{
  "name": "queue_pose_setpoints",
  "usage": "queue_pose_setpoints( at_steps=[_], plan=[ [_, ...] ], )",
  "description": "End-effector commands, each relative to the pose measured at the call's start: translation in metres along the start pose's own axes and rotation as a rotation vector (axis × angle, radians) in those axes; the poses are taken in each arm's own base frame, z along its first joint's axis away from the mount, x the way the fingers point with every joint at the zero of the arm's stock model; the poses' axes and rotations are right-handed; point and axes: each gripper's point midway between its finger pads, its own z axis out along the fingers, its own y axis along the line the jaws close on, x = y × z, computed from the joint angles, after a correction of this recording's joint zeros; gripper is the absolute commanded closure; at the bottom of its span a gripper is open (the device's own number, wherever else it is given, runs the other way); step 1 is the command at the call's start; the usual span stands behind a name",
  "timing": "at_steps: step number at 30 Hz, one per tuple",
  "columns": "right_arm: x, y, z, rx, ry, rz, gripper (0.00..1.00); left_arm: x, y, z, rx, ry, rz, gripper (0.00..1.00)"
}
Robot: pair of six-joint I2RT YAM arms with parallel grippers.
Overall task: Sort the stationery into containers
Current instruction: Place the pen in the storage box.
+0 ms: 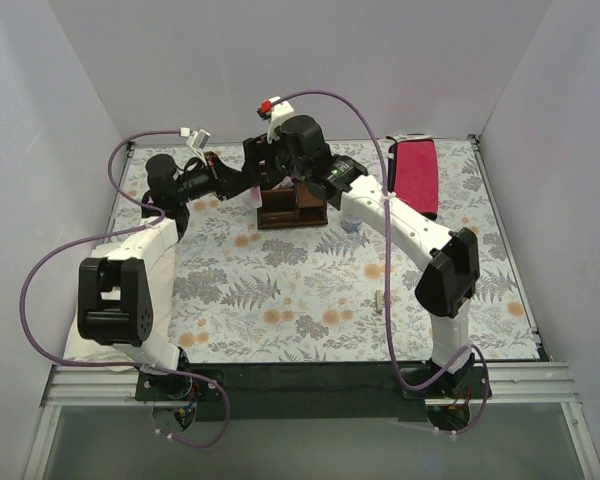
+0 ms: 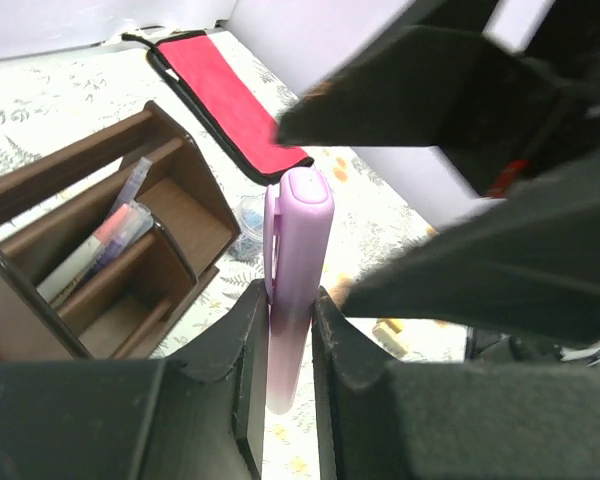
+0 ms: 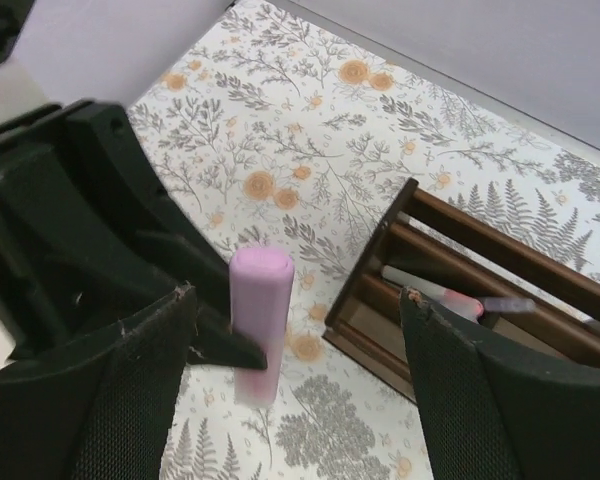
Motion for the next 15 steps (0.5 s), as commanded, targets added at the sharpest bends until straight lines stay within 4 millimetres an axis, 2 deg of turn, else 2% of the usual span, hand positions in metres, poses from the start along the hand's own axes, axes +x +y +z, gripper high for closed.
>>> queue_pose_setpoints(
  at_steps=[1,3,4,5,6,7,8,9,11,12,15],
  plan=[
    [-0.053,-0.012,-0.071,0.03,-0.131,-0.069,0.14,0.004,-0.007,0.005,0.125,0.054,0.145,1.0],
    [-0.048,-0.027,-0.084,0.065,-0.124,-0.083,0.14,0.013,-0.007,0.006,0.184,0.072,0.263,1.0],
    [-0.055,-0.032,-0.1,0.08,-0.144,-0.084,0.14,0.017,-0.006,0.007,0.203,0.078,0.315,1.0],
    [-0.034,-0.042,-0.1,0.099,-0.1,-0.1,0.14,0.022,-0.001,0.01,0.209,0.084,0.359,1.0],
    [-0.03,-0.053,-0.105,0.125,-0.092,-0.101,0.14,0.03,0.004,0.014,0.222,0.099,0.466,1.0],
    [-0.031,-0.061,-0.115,0.154,-0.1,-0.108,0.14,0.034,0.006,0.017,0.233,0.108,0.5,1.0],
    [-0.015,-0.07,-0.115,0.175,-0.066,-0.123,0.15,0.04,0.012,0.021,0.24,0.116,0.519,1.0],
    [-0.01,-0.08,-0.118,0.197,-0.055,-0.129,0.15,0.04,0.014,0.023,0.243,0.104,0.55,1.0],
    [-0.007,-0.087,-0.126,0.223,-0.051,-0.152,0.15,0.041,0.018,0.028,0.254,0.099,0.562,1.0],
    [0.002,-0.095,-0.126,0.241,-0.033,-0.149,0.15,0.042,0.018,0.033,0.264,0.094,0.57,1.0],
    [0.01,-0.104,-0.127,0.257,-0.009,-0.178,0.16,0.051,0.019,0.043,0.283,0.103,0.597,1.0]
  ],
)
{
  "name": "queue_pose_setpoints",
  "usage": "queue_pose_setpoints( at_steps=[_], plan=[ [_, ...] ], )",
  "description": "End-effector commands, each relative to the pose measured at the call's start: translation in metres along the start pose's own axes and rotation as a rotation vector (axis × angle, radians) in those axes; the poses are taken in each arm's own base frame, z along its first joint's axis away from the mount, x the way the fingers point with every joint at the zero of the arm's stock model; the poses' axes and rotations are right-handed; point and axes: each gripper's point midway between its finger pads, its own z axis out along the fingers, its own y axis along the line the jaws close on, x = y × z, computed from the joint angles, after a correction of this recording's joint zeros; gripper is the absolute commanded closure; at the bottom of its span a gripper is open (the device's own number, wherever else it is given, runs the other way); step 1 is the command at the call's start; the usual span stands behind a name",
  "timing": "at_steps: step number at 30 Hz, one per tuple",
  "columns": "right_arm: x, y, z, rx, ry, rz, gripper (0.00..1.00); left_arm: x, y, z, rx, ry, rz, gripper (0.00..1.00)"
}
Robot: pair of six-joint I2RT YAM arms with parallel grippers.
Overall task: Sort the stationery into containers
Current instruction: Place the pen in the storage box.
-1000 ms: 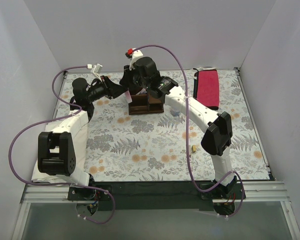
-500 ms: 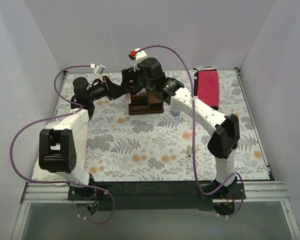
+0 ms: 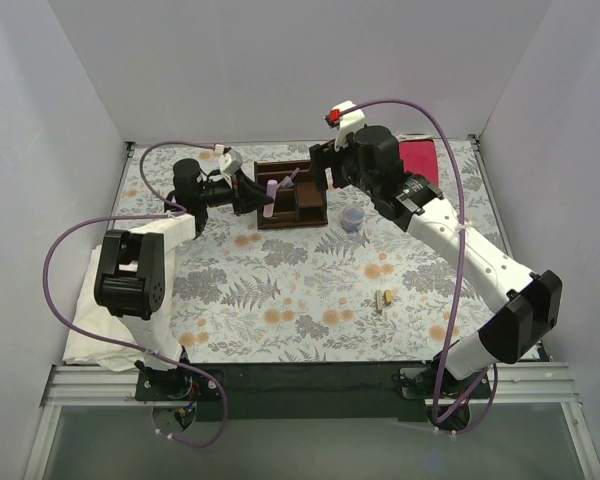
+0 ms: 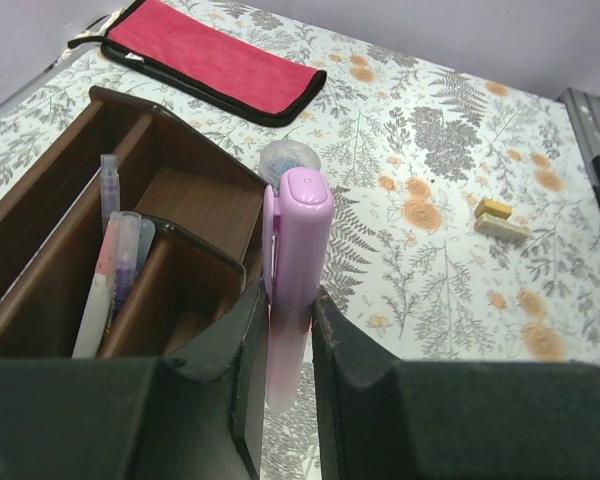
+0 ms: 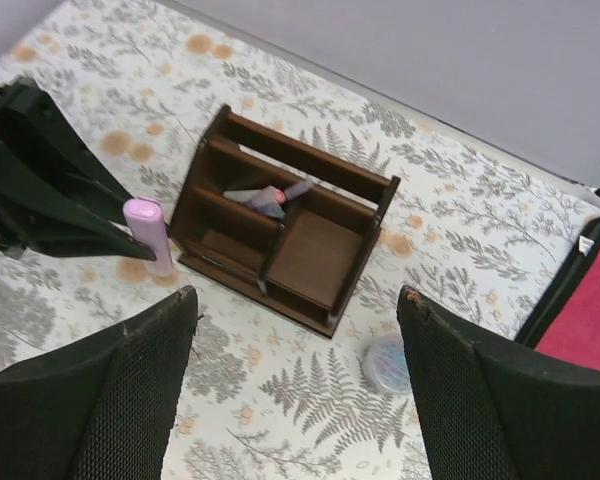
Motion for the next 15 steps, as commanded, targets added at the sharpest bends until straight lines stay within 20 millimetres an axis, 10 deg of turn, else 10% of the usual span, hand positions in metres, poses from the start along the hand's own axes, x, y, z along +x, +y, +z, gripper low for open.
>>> queue_pose_setpoints(
  at_steps=[1,15],
  plan=[
    [0.016,-0.013,0.004,0.038,0.029,-0.068,0.16,-0.013,0.002,0.016,0.046,-0.024,0.194,1.0],
    [0.031,-0.028,0.016,0.029,0.088,-0.049,0.19,0.02,0.037,0.04,0.026,0.01,0.288,1.0]
  ],
)
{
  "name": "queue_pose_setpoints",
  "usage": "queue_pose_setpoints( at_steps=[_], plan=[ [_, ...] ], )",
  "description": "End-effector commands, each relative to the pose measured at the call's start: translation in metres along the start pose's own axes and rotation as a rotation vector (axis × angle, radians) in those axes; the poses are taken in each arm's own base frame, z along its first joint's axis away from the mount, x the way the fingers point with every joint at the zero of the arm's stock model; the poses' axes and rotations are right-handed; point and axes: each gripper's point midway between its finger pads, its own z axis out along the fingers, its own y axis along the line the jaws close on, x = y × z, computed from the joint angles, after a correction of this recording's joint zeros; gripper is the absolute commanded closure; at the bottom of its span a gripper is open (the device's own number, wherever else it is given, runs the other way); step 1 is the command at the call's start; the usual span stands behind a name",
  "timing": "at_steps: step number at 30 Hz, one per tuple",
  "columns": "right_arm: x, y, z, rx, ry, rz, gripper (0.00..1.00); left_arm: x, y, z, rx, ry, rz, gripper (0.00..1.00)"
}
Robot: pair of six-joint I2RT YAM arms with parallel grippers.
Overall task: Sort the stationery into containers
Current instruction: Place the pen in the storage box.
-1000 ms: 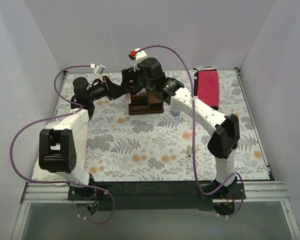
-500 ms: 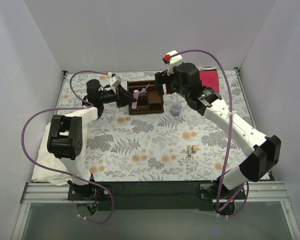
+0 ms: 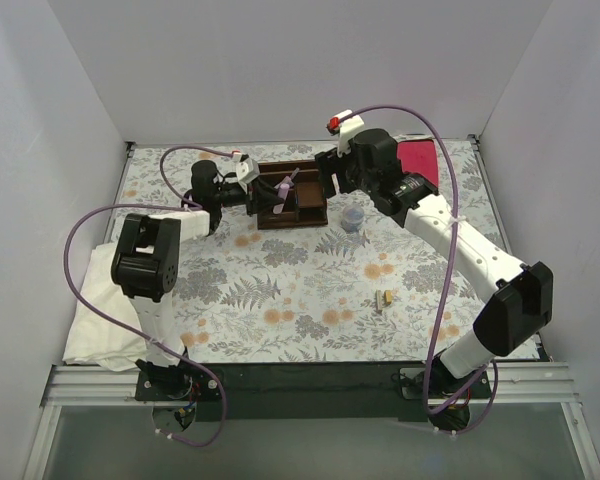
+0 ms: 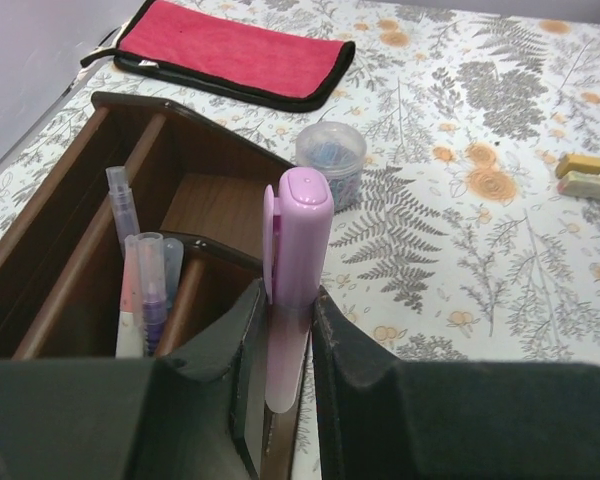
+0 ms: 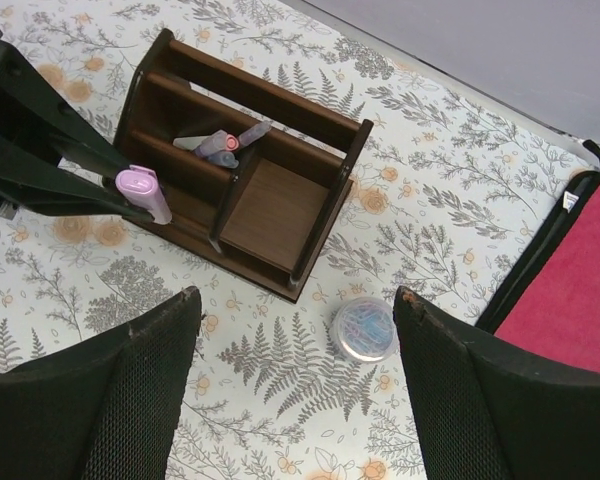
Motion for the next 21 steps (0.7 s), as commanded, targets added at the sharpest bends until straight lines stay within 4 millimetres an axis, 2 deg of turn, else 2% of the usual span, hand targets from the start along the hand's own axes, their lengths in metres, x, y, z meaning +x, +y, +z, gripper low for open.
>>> queue_pose_setpoints(
  at_steps=[1,2,9,10,12,13,16,21],
  plan=[
    [-0.015,-0.001,0.0,-0.013,-0.039,0.006,0.19,-0.008,0.018,0.006,-0.016,0.003,0.115,1.0],
    [-0.013,-0.002,0.001,-0.013,-0.034,0.006,0.19,-0.001,0.02,0.006,-0.017,0.016,0.099,1.0],
    [-0.006,-0.005,0.006,-0.014,-0.014,0.016,0.19,0.011,0.029,0.009,-0.01,0.043,0.125,0.99],
    [-0.005,-0.005,0.007,-0.018,-0.014,0.018,0.19,0.014,0.028,0.009,-0.016,0.046,0.119,0.91],
    [-0.004,-0.005,0.009,-0.019,-0.01,0.019,0.19,0.015,0.028,0.008,-0.022,0.047,0.125,0.88],
    [-0.003,-0.006,0.01,-0.017,-0.006,0.021,0.19,0.014,0.028,0.008,-0.021,0.049,0.132,0.81],
    [-0.003,-0.007,0.012,-0.022,-0.005,0.026,0.19,0.016,0.027,0.008,-0.023,0.055,0.121,0.71],
    [-0.002,-0.007,0.013,-0.029,-0.003,0.03,0.19,0.008,0.031,0.007,-0.037,0.049,0.14,0.65]
  ],
)
